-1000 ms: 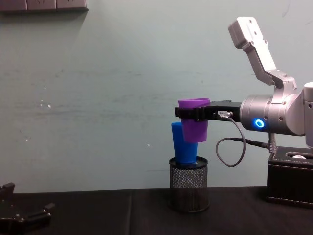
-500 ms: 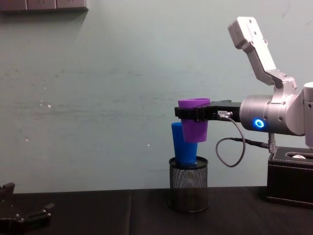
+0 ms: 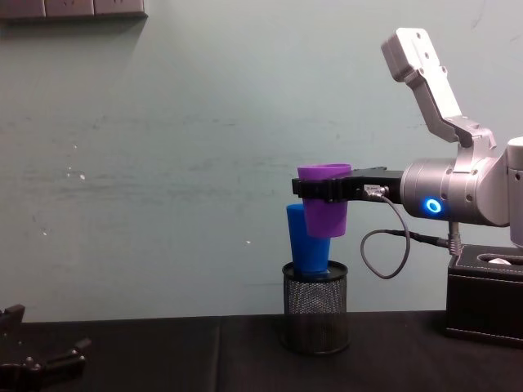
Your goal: Pick up one cup with a gripper and tap it against the other cup.
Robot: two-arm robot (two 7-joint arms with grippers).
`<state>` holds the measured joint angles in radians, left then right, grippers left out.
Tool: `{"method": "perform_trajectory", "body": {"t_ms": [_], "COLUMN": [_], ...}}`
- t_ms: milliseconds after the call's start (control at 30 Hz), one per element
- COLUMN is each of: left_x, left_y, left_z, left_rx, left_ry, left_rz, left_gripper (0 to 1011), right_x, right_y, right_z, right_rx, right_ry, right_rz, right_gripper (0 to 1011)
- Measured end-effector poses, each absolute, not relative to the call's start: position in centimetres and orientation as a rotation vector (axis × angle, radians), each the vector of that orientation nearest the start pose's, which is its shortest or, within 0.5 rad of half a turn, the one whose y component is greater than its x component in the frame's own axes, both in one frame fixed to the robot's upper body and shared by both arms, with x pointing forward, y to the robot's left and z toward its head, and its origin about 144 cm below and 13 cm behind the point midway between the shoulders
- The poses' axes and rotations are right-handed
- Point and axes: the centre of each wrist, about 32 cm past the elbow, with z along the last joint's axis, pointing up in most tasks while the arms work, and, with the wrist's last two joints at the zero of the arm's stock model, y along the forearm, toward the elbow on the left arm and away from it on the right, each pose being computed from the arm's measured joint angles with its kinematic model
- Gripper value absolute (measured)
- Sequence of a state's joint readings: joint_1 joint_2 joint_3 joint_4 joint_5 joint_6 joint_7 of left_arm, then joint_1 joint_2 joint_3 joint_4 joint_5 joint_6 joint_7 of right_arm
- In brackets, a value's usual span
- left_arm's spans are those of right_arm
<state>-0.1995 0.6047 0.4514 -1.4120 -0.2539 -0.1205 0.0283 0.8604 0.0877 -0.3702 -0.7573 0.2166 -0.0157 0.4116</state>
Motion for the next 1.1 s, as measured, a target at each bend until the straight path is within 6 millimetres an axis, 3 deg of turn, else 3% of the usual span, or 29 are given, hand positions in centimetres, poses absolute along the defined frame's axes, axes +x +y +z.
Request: {"method": "perform_trajectory", "body": {"t_ms": [1100], "left_x": [48.86], "left_y": [30.97], "left_z": [113.98], "left_rx": [0.304], "left_ry": [-0.285], "left_rz": [1.248], "left_gripper": [1012], "right_x": [66.98], "right_y": [-19.34], "right_z": [125.10], "right_rx": [-0.086], "right_ry": [-0.088], "right_rz": [-0.972], "right_gripper": [741]}}
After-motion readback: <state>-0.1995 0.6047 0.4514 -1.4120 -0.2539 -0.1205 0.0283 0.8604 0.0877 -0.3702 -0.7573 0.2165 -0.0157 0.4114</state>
